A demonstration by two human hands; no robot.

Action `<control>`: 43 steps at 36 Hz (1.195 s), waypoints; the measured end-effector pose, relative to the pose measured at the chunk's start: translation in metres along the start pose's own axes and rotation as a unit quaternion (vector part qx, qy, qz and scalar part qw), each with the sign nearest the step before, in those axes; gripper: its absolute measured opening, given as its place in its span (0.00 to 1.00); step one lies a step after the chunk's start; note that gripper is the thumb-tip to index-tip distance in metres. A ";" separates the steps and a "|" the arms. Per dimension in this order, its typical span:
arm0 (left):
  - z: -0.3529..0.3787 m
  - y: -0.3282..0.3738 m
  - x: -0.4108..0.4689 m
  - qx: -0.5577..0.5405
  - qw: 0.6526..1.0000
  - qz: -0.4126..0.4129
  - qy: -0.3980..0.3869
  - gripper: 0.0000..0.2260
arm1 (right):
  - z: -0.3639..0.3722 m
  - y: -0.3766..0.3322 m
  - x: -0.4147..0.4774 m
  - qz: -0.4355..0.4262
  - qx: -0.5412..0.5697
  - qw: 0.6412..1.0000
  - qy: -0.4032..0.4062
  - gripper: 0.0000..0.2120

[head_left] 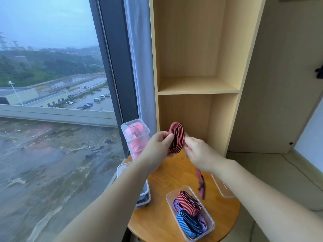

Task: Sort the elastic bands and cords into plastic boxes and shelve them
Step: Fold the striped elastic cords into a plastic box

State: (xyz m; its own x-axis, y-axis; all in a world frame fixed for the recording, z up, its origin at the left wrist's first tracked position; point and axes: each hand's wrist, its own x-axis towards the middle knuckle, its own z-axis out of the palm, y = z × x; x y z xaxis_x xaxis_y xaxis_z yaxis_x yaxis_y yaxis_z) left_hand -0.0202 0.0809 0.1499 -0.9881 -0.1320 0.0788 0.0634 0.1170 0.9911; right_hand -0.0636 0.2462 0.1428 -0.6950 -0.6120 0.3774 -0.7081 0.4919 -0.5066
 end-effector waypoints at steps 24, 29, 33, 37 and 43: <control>-0.018 -0.006 -0.003 0.179 0.984 -0.011 -0.008 0.09 | -0.011 0.012 -0.010 -0.043 -0.098 0.989 -0.099 0.22; -0.026 -0.011 -0.003 0.211 0.975 -0.046 -0.049 0.09 | -0.011 0.019 -0.011 -0.015 -0.120 0.985 -0.123 0.23; -0.026 -0.016 -0.005 0.189 0.975 -0.064 -0.101 0.08 | -0.012 0.020 -0.009 0.007 -0.093 0.987 -0.130 0.22; -0.022 -0.026 -0.007 0.167 0.980 -0.058 -0.095 0.08 | -0.011 0.017 -0.010 0.026 -0.022 0.994 -0.101 0.12; -0.007 -0.039 -0.010 0.121 0.989 -0.063 -0.046 0.06 | 0.002 0.016 -0.018 0.078 -0.004 0.995 -0.067 0.12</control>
State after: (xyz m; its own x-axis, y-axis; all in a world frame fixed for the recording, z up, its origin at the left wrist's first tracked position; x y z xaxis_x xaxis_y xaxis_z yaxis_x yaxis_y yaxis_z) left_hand -0.0121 0.0711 0.1113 -0.9953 -0.0712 -0.0657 -0.0862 0.3398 0.9366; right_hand -0.0622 0.2632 0.1265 -0.7748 -0.6036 0.1877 -0.5937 0.5929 -0.5441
